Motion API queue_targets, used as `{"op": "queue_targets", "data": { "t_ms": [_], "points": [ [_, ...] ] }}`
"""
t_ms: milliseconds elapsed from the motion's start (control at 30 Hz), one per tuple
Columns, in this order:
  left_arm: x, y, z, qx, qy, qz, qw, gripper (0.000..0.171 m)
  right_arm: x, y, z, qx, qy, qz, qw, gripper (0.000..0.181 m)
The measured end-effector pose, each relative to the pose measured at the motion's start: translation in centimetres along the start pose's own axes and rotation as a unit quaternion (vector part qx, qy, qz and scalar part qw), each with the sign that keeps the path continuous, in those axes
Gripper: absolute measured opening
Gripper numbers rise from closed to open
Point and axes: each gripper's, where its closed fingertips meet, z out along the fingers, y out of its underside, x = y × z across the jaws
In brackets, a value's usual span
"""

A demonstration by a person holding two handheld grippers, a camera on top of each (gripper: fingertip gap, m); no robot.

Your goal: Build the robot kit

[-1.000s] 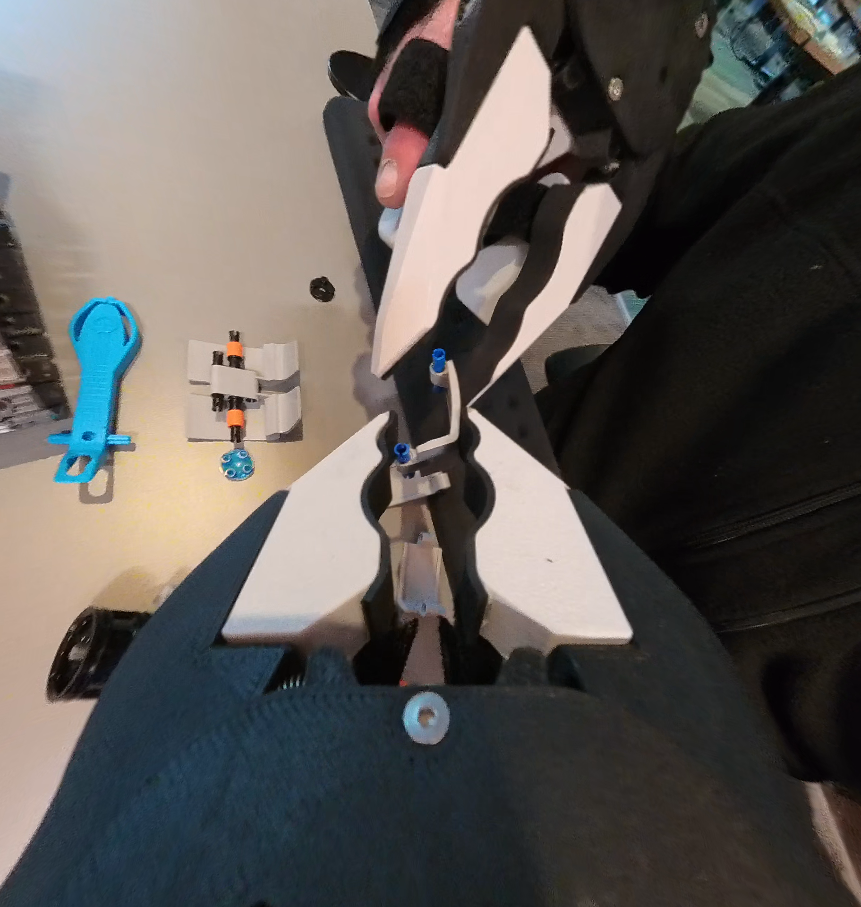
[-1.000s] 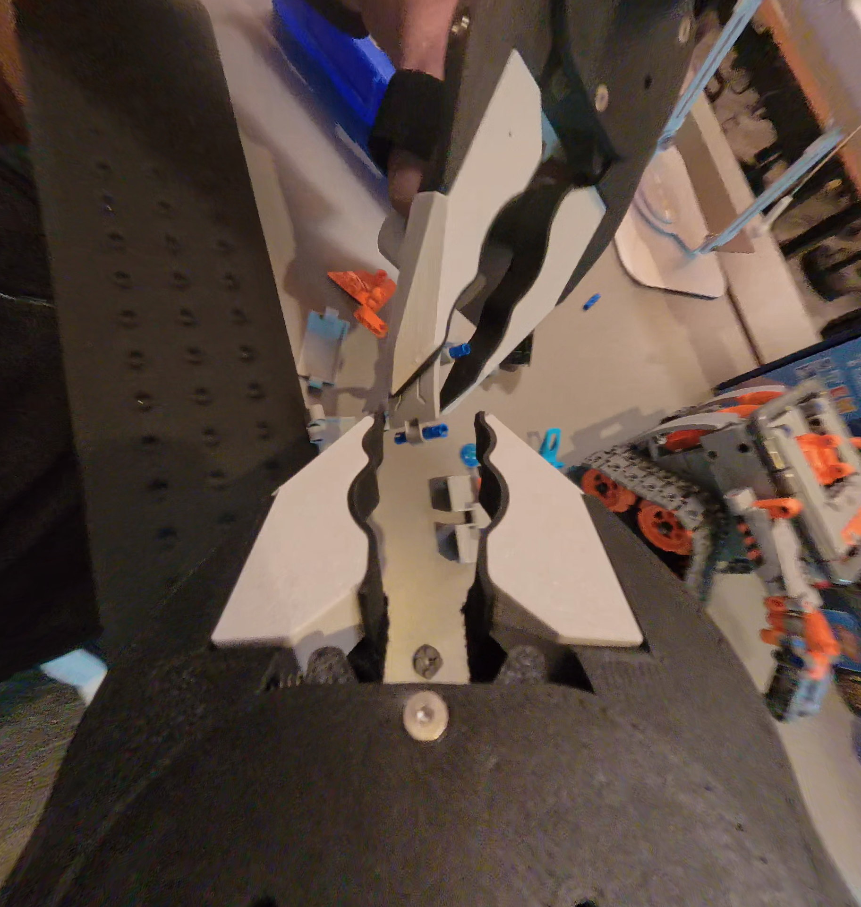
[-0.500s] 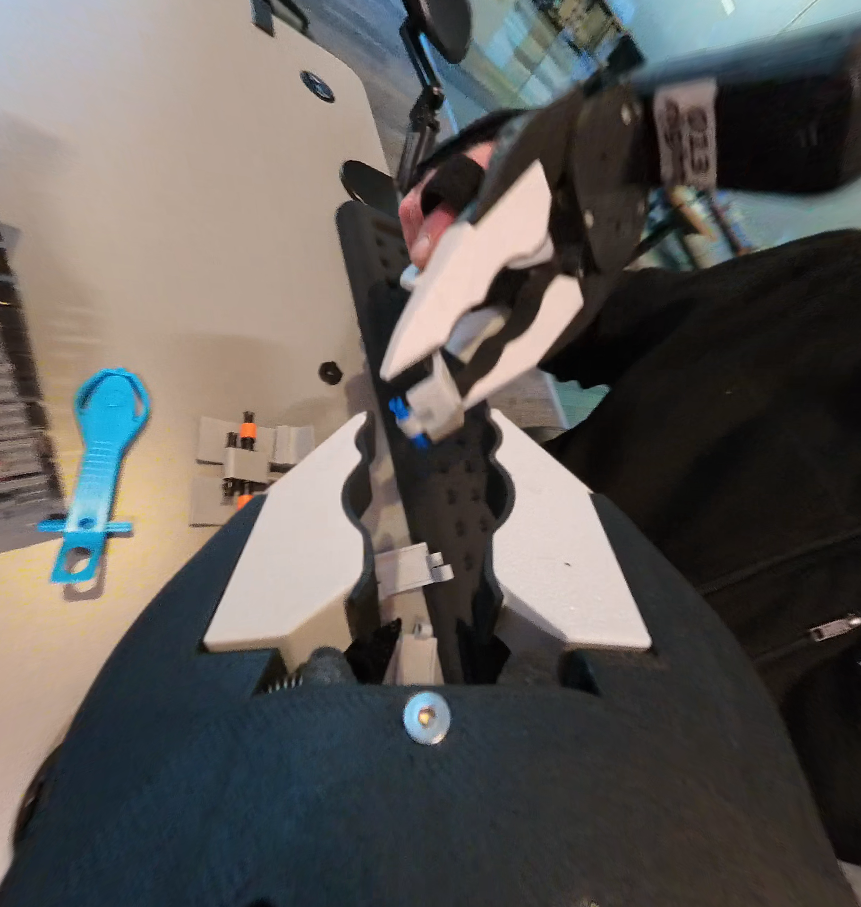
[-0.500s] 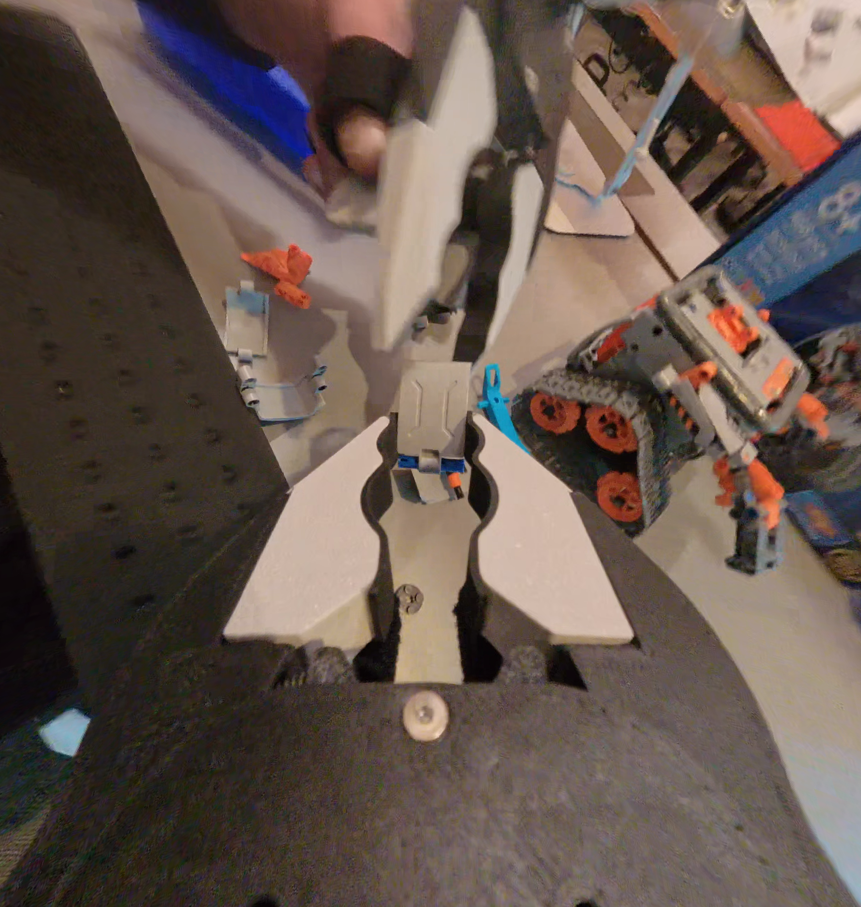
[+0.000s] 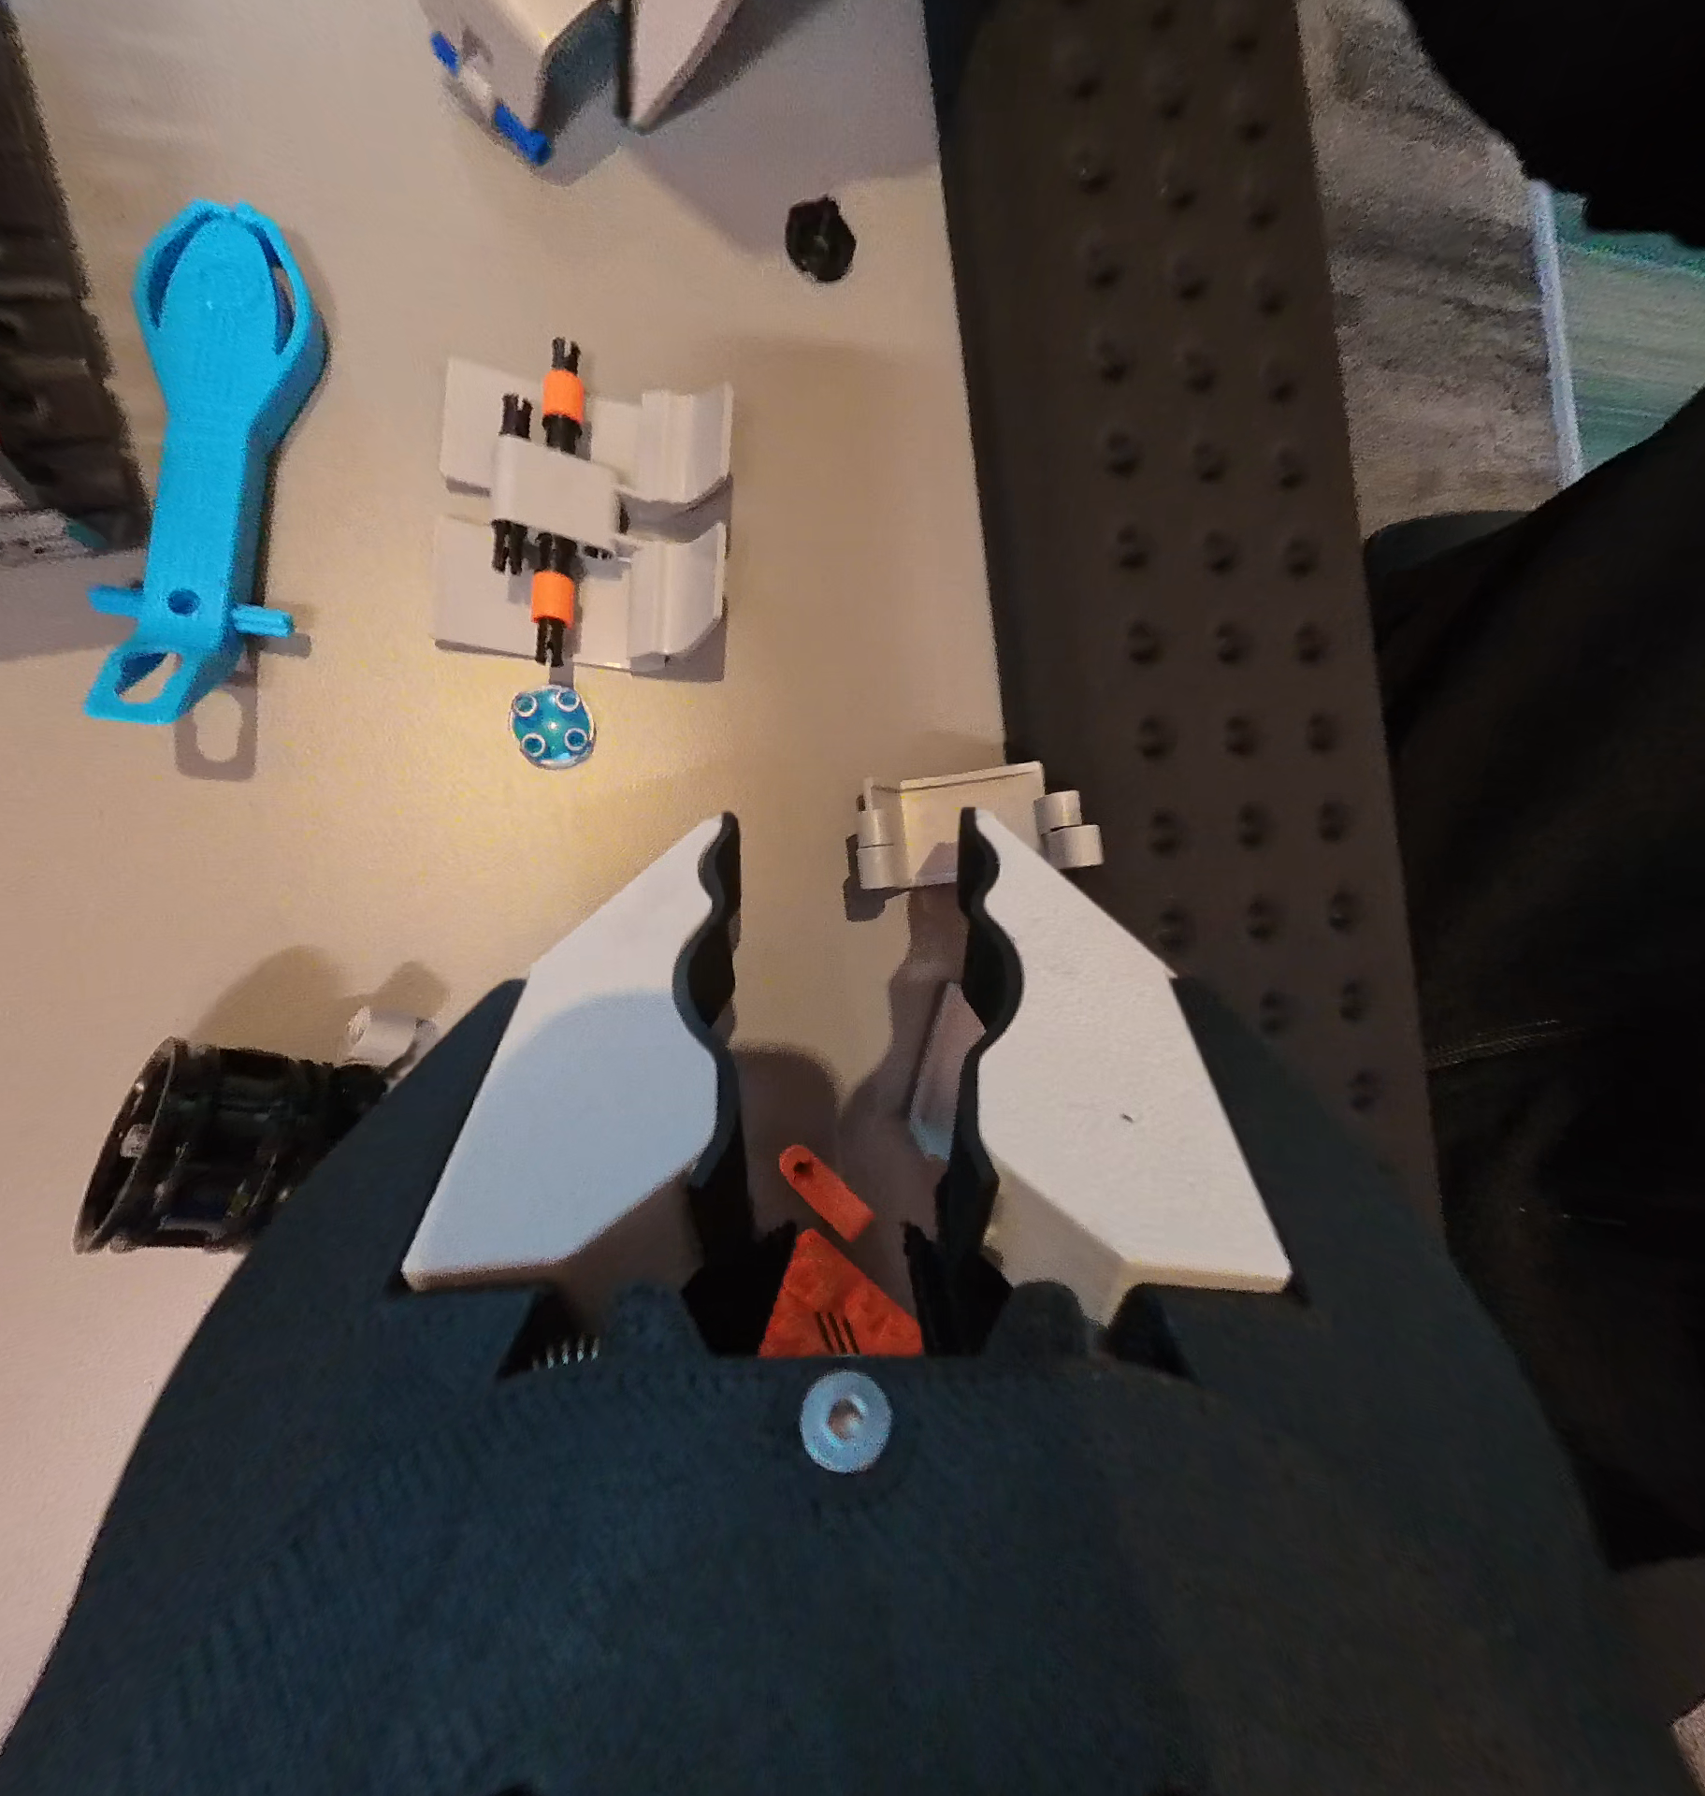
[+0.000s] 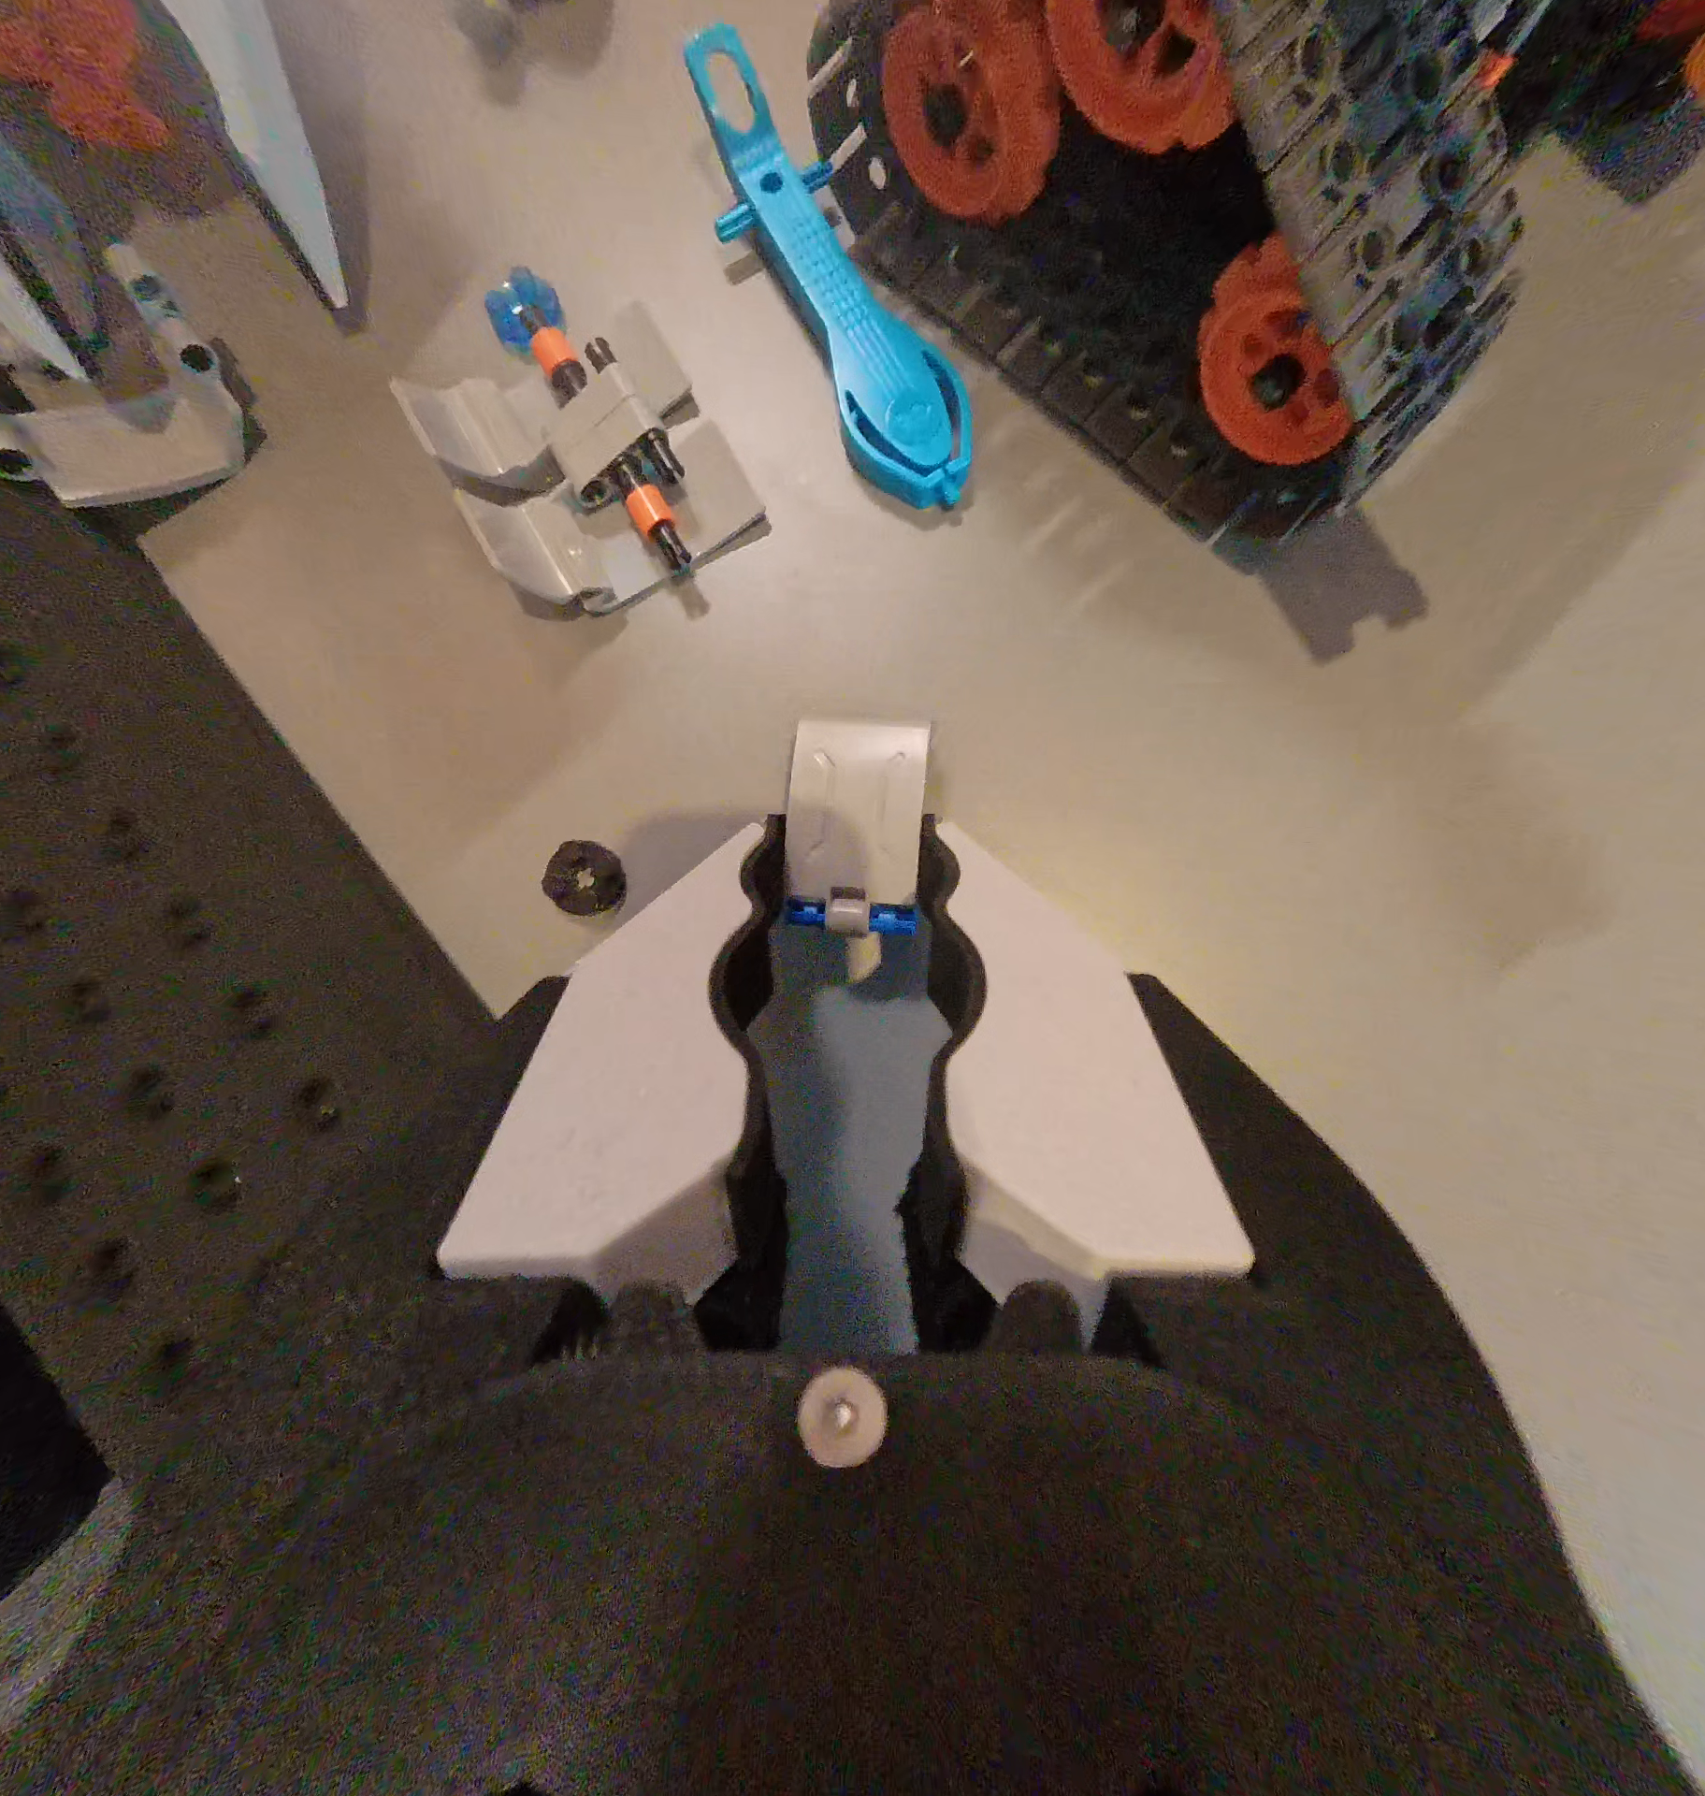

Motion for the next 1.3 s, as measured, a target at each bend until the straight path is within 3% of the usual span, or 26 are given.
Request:
{"op": "queue_targets", "data": {
  "t_ms": [167, 300, 367, 467, 600, 667, 767, 900, 967, 1033, 1167, 1233, 1300],
  "points": [
    [0.0, 0.3, 0.6, 0.005, 0.006, -0.006, 1.0, 0.032, -0.4, -0.2, -0.7, 0.003, -0.005, 0.003, 1.0, 0.038],
    [0.6, 0.6, 1.0, 0.009, 0.014, 0.003, 1.0, 0.015, -0.2, -0.8, -2.3, 0.017, 0.044, -0.012, 0.999, 0.04],
    [0.8, 0.6, 1.2, 0.01, 0.015, 0.007, 1.0, 0.006, -1.6, -1.9, -3.0, 0.04, 0.039, -0.028, 0.998, 0.036],
    [0.8, 0.4, 1.2, 0.014, -0.002, 0.025, 1.0, 0.006, -4.2, -3.5, -3.4, 0.07, 0.027, -0.052, 0.996, 0.033],
    [0.3, -1.9, -0.4, 0.073, -0.081, 0.09, 0.99, 0.005, -8.6, -5.7, -3.4, 0.125, -0.038, -0.049, 0.99, 0.033],
    [-0.1, -4.0, -2.0, 0.129, -0.153, 0.128, 0.971, 0.005, -10.8, -7.4, -3.6, 0.175, -0.095, -0.02, 0.98, 0.032],
    [0.6, -6.5, -4.5, 0.186, -0.253, 0.212, 0.925, 0.004, -11.8, -9.6, -3.5, 0.234, -0.141, 0.031, 0.961, 0.033],
    [1.9, -8.3, -6.1, 0.189, -0.344, 0.304, 0.868, 0.005, -11.9, -11.0, -3.0, 0.254, -0.152, 0.051, 0.954, 0.029],
    [2.5, -8.9, -6.5, 0.191, -0.377, 0.339, 0.84, 0.004, -12.6, -11.7, -3.3, 0.267, -0.171, 0.044, 0.947, 0.009],
    [2.9, -9.1, -6.8, 0.194, -0.404, 0.364, 0.817, 0.004, -12.9, -12.0, -3.5, 0.276, -0.175, 0.039, 0.944, 0.005],
    [4.1, -9.0, -6.1, 0.196, -0.401, 0.393, 0.804, 0.017, -11.8, -12.3, -3.8, 0.29, -0.092, -0.043, 0.952, 0.0],
    [4.7, -8.7, -6.0, 0.205, -0.378, 0.389, 0.815, 0.023, -10.2, -12.2, -4.1, 0.28, 0.027, -0.127, 0.951, 0.0],
    [4.7, -8.5, -6.5, 0.227, -0.346, 0.35, 0.841, 0.032, -9.1, -12.2, -4.9, 0.267, 0.115, -0.199, 0.936, 0.0]
  ]
}}
